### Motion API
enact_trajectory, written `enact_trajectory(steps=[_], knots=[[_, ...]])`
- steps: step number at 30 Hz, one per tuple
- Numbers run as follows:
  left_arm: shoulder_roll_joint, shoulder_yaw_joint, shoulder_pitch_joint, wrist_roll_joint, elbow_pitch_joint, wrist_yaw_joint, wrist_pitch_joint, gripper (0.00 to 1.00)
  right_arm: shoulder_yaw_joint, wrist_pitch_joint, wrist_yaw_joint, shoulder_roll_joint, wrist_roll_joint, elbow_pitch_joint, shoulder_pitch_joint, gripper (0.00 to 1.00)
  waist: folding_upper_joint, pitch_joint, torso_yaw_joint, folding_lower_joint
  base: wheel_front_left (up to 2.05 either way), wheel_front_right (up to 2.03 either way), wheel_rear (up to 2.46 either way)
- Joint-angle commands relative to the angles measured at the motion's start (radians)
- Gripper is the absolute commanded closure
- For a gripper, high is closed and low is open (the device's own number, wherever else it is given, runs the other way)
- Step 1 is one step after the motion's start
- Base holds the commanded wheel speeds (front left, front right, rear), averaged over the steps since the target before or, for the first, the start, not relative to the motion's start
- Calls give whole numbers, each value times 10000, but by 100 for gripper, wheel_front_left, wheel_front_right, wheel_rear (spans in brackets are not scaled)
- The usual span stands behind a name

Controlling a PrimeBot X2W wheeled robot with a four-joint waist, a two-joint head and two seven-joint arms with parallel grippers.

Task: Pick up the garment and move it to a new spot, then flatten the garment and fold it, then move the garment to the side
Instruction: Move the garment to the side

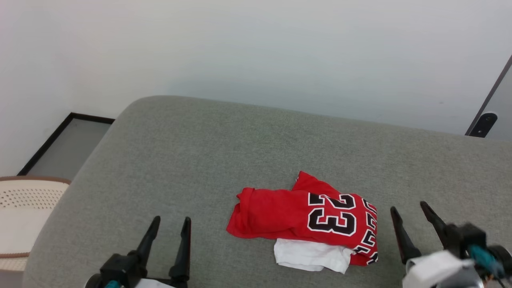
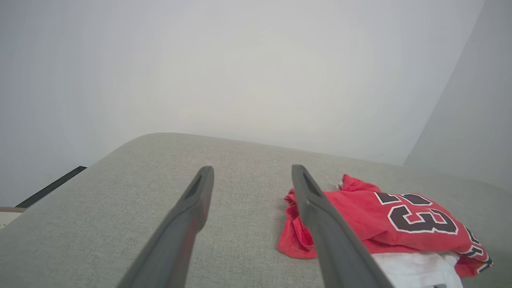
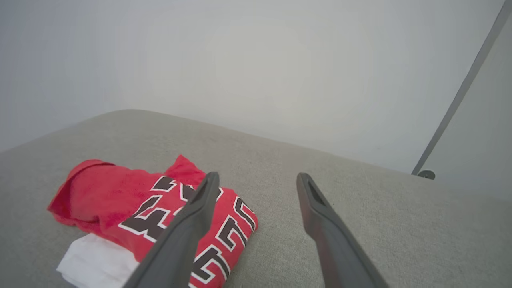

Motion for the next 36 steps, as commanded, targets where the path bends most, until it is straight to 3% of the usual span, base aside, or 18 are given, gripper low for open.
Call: enact_trajectory(steps=[1,3,5,6,13,20,25,33,34,35,36], knots=[[-22,-57,-65,-10,13,-24,4,0,187,419,-13,-145,216,113,-310,0,-1,40,39,0,0,0,0],[-31,-101,-105,-23,22,-24,4,0,229,914,-13,-197,463,265,-487,0,-1,62,70,0,0,0,0],[-36,-219,-196,-140,147,-24,4,0,557,2354,-13,-499,1150,489,-1175,0,-1,141,182,0,0,0,0],[-36,-219,-196,-140,147,-24,4,0,557,2354,-13,-499,1150,489,-1175,0,-1,141,182,0,0,0,0],[-80,-567,-452,-369,443,-24,4,0,1387,6429,-12,-1045,2719,895,-2413,0,-1,441,549,0,0,0,0],[-196,-903,-768,-573,677,-24,4,0,1662,9889,-12,-1460,2915,957,-3090,0,-1,922,1033,0,0,0,0],[-300,-1095,-1004,-748,828,-24,4,0,1404,11097,-12,-1394,2478,1014,-3356,0,-1,1301,1373,0,0,0,0],[-417,-1327,-1332,-957,964,-25,4,0,820,11255,-12,-881,1784,1775,-3751,0,-1,1922,1854,0,0,0,0],[-426,-1345,-1365,-966,976,-25,4,0,722,11217,-12,-787,1808,1918,-3797,27,-1,1969,1901,0,0,0,0],[-430,-1335,-1405,-987,980,-25,4,0,626,11143,-12,-710,1817,2027,-3838,100,-1,2008,1946,0,0,0,0],[-436,-1329,-1427,-1001,990,-25,4,0,633,11112,-12,-663,1776,2126,-3858,100,-1,2023,1976,0,0,0,0]])
